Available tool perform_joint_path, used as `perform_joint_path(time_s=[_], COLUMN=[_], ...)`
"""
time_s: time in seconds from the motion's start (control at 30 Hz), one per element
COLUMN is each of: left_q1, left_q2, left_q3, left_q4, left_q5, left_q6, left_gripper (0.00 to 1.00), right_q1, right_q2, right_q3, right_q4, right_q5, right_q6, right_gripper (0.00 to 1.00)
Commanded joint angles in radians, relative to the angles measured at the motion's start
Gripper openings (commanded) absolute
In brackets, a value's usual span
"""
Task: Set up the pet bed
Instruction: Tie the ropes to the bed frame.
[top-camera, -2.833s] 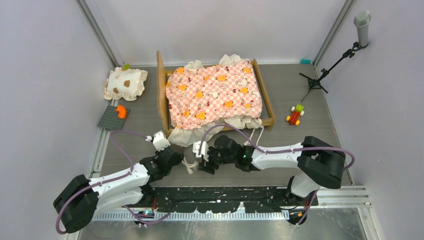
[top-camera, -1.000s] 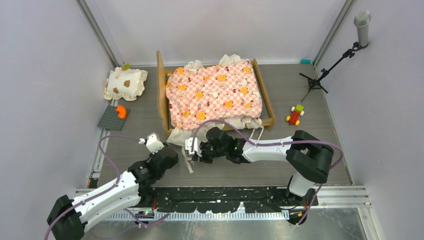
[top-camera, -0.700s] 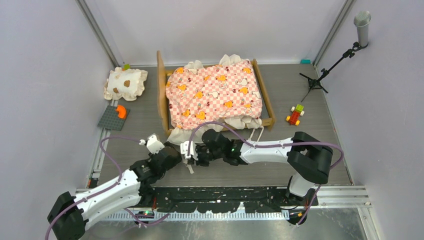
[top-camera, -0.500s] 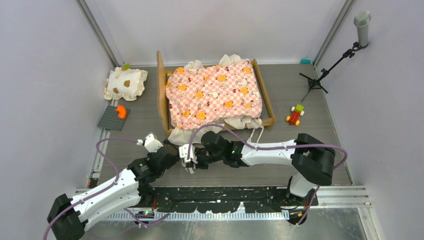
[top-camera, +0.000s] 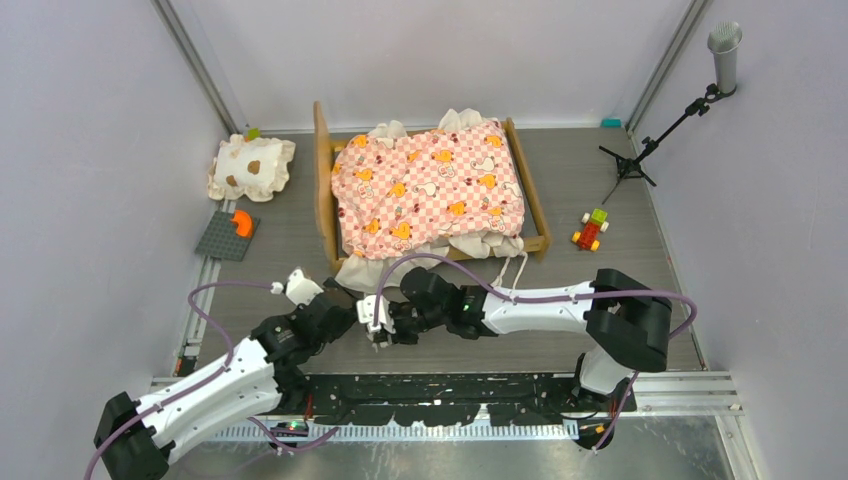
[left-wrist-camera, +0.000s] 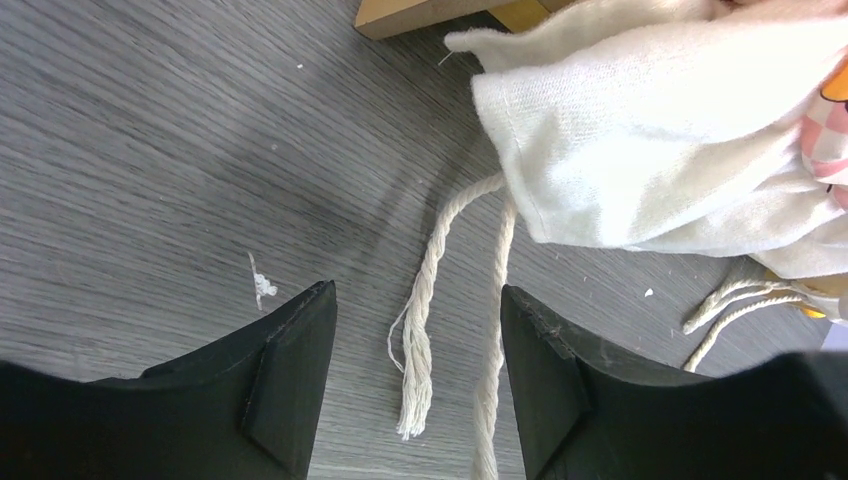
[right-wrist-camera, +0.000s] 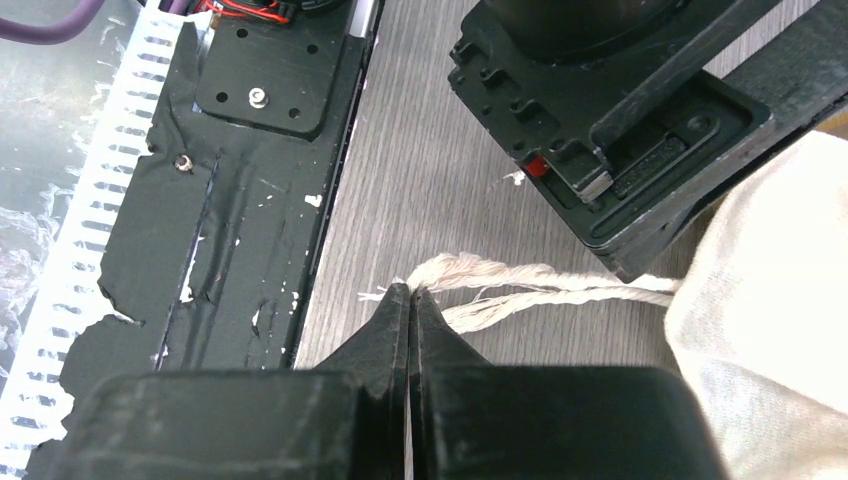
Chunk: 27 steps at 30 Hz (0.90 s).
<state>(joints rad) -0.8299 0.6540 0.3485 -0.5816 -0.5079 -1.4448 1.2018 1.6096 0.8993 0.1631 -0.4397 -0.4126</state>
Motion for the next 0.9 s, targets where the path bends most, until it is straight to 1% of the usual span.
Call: perform_joint_path(time_s=[0.0, 0.23, 0.4, 0.53, 0.67, 0.87], left_q1=[0.005, 0.005, 0.005, 0.004, 0.005, 0.005], left_q2=[-0.01, -0.007, 0.024, 0.035, 0.036, 0.041], left_q3=[0.016, 0.006, -0.002, -0.019, -0.04, -0.039], left_q4=[0.004, 0.059, 0.105, 0.143, 0.178, 0.18], left_q5=[0.024, 0.05, 0.077, 0.092, 0.097, 0.082], left_q6=[-0.025, -0.009, -0.004, -0.003, -0.005, -0.002], left_gripper=[0.63, 0.64, 0.63, 0.51, 0.36, 0.21], right_q1=[0.01, 0.015, 0.017, 0.018, 0.017, 0.018], right_q2=[-0.034, -0.002, 0.013, 0.01, 0.002, -0.01], right_q3=[0.003, 0.025, 0.041, 0.043, 0.041, 0.033], right_q4=[0.021, 0.031, 0.041, 0.041, 0.04, 0.039], right_q5=[0.003, -0.003, 0.002, 0.005, 0.008, 0.017], right_q6=[-0.006, -0.007, -0.008, -0.01, -0.011, -0.012], right_gripper=[0.01, 0.01, 0.01, 0.01, 0.01, 0.01])
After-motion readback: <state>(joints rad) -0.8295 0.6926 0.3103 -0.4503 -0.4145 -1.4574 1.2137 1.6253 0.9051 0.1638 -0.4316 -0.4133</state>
